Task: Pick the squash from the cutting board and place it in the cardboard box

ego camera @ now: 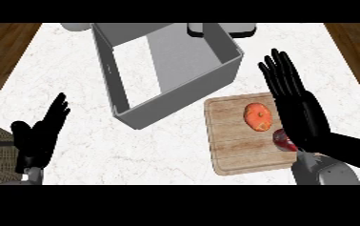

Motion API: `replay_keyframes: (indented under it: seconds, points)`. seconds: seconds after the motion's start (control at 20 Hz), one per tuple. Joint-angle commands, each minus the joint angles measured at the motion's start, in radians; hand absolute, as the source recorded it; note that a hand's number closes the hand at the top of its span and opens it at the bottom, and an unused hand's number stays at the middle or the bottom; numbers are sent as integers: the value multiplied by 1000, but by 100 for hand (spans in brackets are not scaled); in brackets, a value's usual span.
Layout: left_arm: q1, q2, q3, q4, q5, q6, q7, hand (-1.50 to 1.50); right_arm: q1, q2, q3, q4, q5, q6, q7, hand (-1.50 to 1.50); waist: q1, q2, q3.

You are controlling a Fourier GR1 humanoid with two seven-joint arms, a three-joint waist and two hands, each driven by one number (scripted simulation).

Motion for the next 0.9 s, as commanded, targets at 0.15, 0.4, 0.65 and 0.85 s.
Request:
replay_keyframes:
  seconds: [0.15, 0.4, 0.65, 0.85]
  points:
    - [-79, 107, 36, 28, -146, 75, -15, 0, -4, -173, -49, 208, -141, 361, -33, -150, 12, 21, -8]
    - [-58, 126, 20, 25, -176, 80, -17, 0, -114, -458, 33, 128, 321, 392, -137, -150, 33, 17, -11]
    - [-78, 134, 19, 34, -202, 85, -20, 0, -12, -353, -21, 542, 175, 546, -558, -150, 48, 33, -2]
    - [-127, 97, -9, 49, -234, 114, 11, 0, -109, -402, -9, 697, 278, 615, -787, -150, 48, 32, -3]
